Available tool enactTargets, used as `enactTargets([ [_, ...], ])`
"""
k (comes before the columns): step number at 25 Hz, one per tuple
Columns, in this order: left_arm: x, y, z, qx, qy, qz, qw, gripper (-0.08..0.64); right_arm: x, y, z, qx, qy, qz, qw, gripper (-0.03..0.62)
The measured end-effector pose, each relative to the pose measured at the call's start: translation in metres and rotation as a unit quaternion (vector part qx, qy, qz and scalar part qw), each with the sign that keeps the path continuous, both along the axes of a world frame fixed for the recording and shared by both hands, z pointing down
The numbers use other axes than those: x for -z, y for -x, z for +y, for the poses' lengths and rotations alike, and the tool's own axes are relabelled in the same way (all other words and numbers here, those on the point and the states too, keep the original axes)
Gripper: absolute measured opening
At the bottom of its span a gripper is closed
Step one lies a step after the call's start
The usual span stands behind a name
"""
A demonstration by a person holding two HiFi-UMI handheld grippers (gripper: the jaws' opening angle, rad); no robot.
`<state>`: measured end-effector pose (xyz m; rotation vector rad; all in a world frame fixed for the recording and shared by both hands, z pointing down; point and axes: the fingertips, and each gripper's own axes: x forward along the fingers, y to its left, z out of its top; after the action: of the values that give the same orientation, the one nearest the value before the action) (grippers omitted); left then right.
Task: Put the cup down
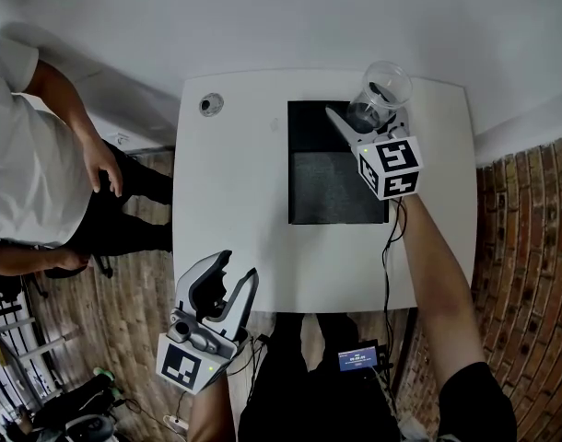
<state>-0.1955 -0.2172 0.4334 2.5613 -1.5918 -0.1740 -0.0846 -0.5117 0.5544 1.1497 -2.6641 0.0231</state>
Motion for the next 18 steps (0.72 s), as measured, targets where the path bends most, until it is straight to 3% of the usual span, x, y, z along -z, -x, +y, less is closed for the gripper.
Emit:
enactTargets([
  [18, 0.0023, -0.0002, 0.0043, -0.001, -0.003, 0.0, 1.0, 0.135, -0.0048, -0.0054, 0.0054, -0.011, 0.005, 0.007, 1.0, 0.423],
])
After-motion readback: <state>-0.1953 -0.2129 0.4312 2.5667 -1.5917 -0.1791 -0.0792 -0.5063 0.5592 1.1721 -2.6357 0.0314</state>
